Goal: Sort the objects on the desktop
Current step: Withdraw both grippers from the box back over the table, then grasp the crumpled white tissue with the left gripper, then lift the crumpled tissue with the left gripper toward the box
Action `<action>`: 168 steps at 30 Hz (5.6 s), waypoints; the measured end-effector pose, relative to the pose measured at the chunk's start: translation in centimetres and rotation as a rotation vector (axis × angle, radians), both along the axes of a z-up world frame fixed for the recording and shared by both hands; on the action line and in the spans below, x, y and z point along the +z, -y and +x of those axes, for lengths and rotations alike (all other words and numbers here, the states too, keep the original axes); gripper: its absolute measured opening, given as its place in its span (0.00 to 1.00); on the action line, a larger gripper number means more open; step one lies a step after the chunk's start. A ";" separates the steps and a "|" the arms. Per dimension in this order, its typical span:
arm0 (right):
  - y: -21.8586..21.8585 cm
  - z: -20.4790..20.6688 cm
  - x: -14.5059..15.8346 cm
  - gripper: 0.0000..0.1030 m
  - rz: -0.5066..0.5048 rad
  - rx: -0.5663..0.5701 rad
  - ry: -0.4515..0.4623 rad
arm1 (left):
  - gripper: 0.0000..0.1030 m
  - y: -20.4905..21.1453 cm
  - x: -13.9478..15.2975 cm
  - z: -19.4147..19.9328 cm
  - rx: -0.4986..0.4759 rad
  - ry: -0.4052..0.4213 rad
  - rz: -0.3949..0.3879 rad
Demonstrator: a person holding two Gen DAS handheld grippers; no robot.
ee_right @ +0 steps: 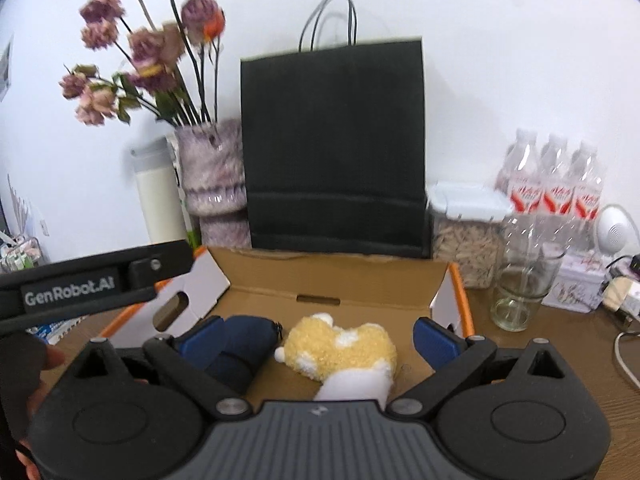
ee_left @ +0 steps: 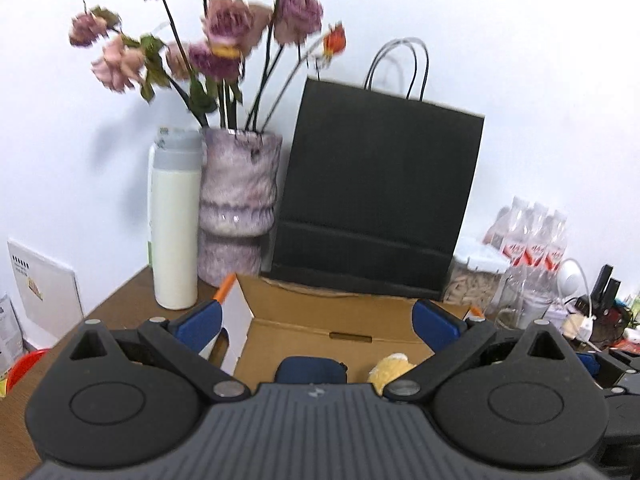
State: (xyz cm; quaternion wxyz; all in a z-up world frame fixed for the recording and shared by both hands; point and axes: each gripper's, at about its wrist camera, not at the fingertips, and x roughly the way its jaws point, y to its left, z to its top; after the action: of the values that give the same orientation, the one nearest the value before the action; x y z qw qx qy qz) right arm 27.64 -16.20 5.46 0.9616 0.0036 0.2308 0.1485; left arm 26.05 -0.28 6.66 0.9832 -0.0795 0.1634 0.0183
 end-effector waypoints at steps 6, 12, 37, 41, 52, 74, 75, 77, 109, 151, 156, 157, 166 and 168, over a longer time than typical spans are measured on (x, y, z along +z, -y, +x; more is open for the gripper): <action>1.3 -3.8 1.6 0.99 0.009 -0.001 0.077 | 1.00 -0.3 0.9 -3.3 -0.003 0.042 0.010; 2.7 -8.0 2.6 1.00 0.011 0.004 0.143 | 1.00 -0.7 1.4 -7.0 -0.008 0.087 0.046; 9.3 -19.5 -5.2 1.00 -0.106 -0.075 -0.015 | 1.00 -5.6 -2.1 -17.4 0.070 -0.014 0.174; 10.1 -19.5 -6.5 1.00 -0.117 -0.108 -0.057 | 1.00 -5.9 -3.6 -17.5 0.067 -0.061 0.181; 10.5 -19.5 -8.6 1.00 -0.139 -0.109 -0.127 | 1.00 -7.0 -7.5 -18.2 0.073 -0.207 0.194; 9.8 -18.4 -10.4 1.00 -0.145 -0.110 -0.197 | 0.73 -8.4 -10.2 -16.7 0.027 -0.313 0.118; 9.9 -18.4 -10.4 1.00 -0.143 -0.113 -0.195 | 0.68 -8.5 -10.3 -16.6 0.024 -0.318 0.111; 10.0 -18.1 -10.4 1.00 -0.144 -0.128 -0.193 | 0.59 -8.5 -10.5 -16.5 0.019 -0.330 0.102; 11.6 -6.4 -10.1 0.42 -0.139 -0.106 -0.195 | 0.26 -8.3 -10.6 -15.0 -0.006 -0.318 0.077; 9.6 -14.6 -3.6 0.02 -0.027 -0.098 0.095 | 0.24 -7.2 -5.9 -17.3 -0.058 -0.148 0.043; 8.9 -15.2 -1.7 0.02 -0.019 -0.083 0.143 | 0.24 -6.6 -4.1 -17.7 -0.077 -0.095 0.054; 8.7 -15.3 -1.3 0.02 -0.019 -0.079 0.154 | 0.24 -6.4 -3.7 -17.8 -0.082 -0.083 0.056; 7.2 -14.7 2.3 0.02 -0.021 -0.046 0.231 | 0.24 -4.3 -0.3 -16.8 -0.141 0.016 0.068; 6.7 -14.3 3.0 0.02 -0.021 -0.041 0.244 | 0.24 -3.9 0.3 -16.3 -0.155 0.035 0.066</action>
State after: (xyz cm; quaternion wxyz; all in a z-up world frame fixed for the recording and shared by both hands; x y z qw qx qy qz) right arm 13.37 -22.91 8.43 0.9854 -0.0197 0.1133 0.1257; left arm 9.72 3.61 6.98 0.9865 -0.0347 0.1509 -0.0537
